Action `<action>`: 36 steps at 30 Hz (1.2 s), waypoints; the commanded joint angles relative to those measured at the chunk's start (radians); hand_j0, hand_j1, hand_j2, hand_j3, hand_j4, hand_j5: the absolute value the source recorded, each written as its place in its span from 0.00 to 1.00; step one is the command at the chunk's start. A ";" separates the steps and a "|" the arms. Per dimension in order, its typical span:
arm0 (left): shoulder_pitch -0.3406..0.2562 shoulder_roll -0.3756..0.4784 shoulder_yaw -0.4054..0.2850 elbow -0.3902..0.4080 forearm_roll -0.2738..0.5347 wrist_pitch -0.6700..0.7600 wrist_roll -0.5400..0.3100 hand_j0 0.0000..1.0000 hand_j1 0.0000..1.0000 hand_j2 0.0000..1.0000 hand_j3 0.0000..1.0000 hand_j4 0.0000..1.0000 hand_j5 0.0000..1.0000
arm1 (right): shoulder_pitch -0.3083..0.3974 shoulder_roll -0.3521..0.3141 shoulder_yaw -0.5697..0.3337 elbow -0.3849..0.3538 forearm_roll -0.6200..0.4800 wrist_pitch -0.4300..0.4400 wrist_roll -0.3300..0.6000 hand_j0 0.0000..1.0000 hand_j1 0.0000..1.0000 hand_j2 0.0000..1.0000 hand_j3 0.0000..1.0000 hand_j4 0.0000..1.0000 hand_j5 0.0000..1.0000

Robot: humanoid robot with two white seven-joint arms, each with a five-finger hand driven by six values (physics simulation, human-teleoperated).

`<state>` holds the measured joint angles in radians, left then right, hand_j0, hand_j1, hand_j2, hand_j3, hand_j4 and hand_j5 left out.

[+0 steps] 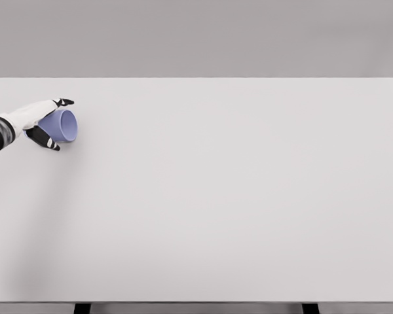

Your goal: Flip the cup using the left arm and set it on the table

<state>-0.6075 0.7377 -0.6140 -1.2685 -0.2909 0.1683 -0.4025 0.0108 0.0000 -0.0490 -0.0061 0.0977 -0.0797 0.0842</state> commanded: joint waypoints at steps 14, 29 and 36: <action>-0.005 -0.024 -0.009 0.011 0.009 -0.001 -0.001 0.60 0.60 0.60 0.60 0.60 0.60 | 0.000 0.000 0.000 0.000 0.000 0.000 0.000 1.00 1.00 1.00 1.00 1.00 1.00; -0.084 0.072 0.007 0.015 0.570 -0.145 -0.208 0.56 0.56 0.56 0.56 0.56 0.56 | 0.000 0.000 0.000 0.000 0.000 0.000 0.000 1.00 1.00 1.00 1.00 1.00 1.00; -0.098 -0.057 0.149 0.075 0.842 0.002 -0.208 0.56 0.56 0.56 0.56 0.56 0.56 | 0.002 0.000 0.000 0.000 -0.001 0.000 0.000 1.00 1.00 1.00 1.00 1.00 1.00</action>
<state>-0.7056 0.7247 -0.5163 -1.2207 0.4767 0.1227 -0.6069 0.0108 0.0000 -0.0490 -0.0061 0.0973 -0.0797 0.0842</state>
